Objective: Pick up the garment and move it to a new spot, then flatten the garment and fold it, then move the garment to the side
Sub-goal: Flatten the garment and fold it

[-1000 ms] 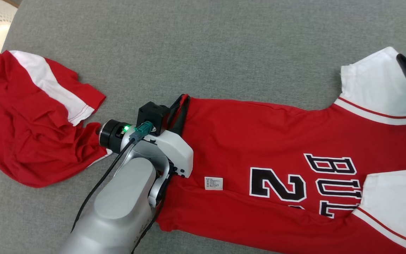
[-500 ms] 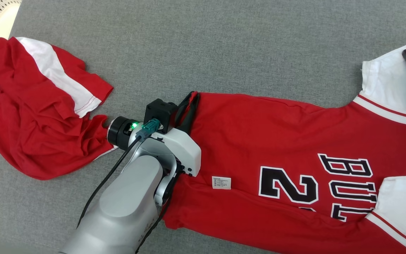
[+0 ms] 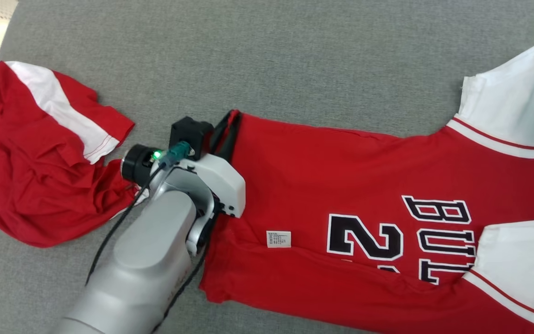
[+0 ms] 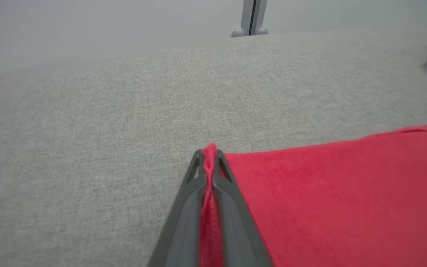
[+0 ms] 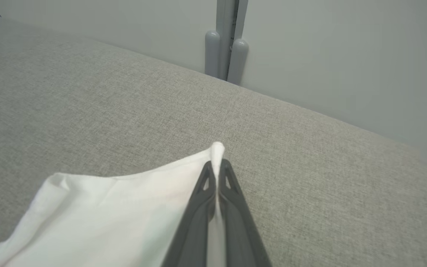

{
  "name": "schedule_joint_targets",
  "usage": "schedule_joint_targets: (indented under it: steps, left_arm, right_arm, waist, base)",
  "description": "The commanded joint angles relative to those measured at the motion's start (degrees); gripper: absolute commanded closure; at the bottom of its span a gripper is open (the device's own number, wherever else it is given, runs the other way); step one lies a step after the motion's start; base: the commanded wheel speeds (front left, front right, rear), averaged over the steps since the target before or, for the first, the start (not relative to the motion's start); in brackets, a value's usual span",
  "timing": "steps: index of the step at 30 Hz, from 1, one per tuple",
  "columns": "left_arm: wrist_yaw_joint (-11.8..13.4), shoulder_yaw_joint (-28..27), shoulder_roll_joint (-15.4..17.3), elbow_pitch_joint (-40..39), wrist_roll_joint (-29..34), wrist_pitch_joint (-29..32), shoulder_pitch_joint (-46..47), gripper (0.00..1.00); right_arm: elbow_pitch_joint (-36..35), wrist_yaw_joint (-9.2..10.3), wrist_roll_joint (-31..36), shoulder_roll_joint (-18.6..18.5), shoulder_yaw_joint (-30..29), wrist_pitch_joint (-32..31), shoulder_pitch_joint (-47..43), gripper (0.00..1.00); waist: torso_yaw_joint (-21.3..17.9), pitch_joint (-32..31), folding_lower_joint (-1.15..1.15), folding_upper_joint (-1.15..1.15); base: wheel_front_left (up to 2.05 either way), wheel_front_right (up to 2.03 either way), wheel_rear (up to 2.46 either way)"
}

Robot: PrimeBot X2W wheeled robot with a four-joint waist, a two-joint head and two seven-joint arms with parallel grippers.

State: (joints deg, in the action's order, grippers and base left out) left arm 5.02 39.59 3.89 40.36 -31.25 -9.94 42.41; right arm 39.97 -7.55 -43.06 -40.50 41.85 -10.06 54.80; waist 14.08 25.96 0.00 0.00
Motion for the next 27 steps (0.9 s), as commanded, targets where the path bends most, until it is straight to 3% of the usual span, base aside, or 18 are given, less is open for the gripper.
schedule_joint_targets:
  steps: [1,13,22,24,25,27]
  left_arm:
    - [-0.3,-0.4,0.6,0.4,0.1,0.0,1.8,1.0]
    - [-1.6,-2.1,2.0,7.3,-0.6,-0.7,9.9,1.0]
    - [-4.7,-0.1,2.3,12.5,0.4,-3.2,9.4,1.0]
    - [-5.3,1.1,2.9,12.8,1.5,-3.6,8.5,0.9]
    - [-5.4,1.6,3.2,12.9,1.8,-3.7,8.1,0.89]
    - [-5.8,1.9,3.5,12.7,1.7,-3.8,7.1,1.0]
  right_arm:
    - [0.5,0.12,0.0,0.2,0.3,1.3,1.1,1.0]
    - [6.9,0.12,5.0,2.2,2.4,14.0,8.7,1.0]
    - [8.3,0.12,1.6,5.6,5.6,21.0,4.9,1.0]
    - [7.8,0.12,0.6,5.6,6.0,21.7,3.3,1.0]
    - [7.2,0.12,0.0,5.7,6.3,22.1,2.4,1.0]
    - [5.7,0.12,-2.4,5.6,5.7,22.6,0.3,1.0]
  waist:
    - [-0.6,-0.1,0.0,0.0]
    - [-3.4,0.5,0.0,0.0]
    - [-5.1,-4.2,0.0,0.0]
    - [-5.5,-5.7,0.0,0.0]
    - [-5.7,-6.5,0.0,0.0]
    - [-6.0,-8.0,0.0,0.0]
  base:
    - [0.0,0.0,0.0]
    - [0.0,0.0,0.0]
    - [0.0,0.0,0.0]
    - [0.0,0.0,0.0]
    - [0.0,0.0,0.0]
    - [0.0,0.0,0.0]
